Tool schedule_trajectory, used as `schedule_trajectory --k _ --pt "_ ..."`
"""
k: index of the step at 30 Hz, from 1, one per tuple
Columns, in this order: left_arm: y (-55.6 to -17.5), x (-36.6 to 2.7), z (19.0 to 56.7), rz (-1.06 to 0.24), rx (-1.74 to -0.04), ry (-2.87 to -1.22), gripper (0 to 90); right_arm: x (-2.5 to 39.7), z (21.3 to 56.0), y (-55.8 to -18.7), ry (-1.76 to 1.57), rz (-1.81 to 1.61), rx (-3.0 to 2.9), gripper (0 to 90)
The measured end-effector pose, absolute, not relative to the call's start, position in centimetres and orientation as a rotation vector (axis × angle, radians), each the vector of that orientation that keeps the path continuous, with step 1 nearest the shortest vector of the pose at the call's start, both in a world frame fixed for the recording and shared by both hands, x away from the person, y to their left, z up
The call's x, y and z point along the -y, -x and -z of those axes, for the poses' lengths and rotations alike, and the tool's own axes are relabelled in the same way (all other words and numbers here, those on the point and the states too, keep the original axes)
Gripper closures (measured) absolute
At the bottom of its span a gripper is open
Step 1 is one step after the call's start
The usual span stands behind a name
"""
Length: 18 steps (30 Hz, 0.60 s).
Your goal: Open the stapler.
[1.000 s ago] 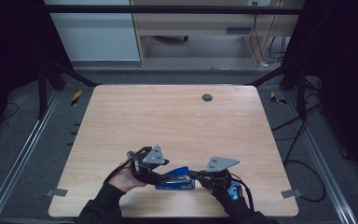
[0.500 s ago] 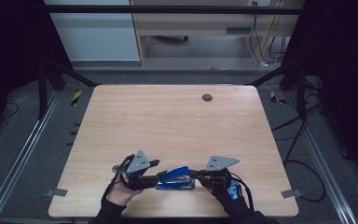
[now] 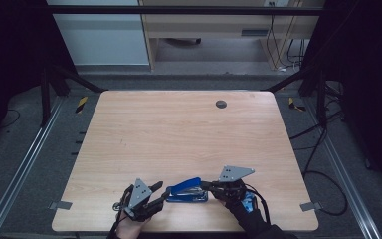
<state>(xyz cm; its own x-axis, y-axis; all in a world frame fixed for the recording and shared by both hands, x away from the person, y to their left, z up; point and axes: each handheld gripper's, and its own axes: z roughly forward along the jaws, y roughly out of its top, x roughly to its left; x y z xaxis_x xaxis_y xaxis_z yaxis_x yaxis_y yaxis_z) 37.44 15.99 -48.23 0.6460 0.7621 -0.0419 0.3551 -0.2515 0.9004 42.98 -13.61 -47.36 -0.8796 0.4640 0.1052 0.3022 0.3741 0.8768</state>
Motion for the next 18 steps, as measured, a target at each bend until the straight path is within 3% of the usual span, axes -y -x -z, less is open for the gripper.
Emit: schedule_trajectory --k 5,18 --pt "-35.8 -15.1 49.2 -0.567 -0.913 -1.828 63.8 13.5 47.3 -43.0 -0.696 -1.52 -2.471 89.6" --pt "-34.1 -12.0 51.2 -0.587 -0.961 -1.765 76.9 13.5 47.3 -43.1 -0.698 -1.521 -2.475 89.7"
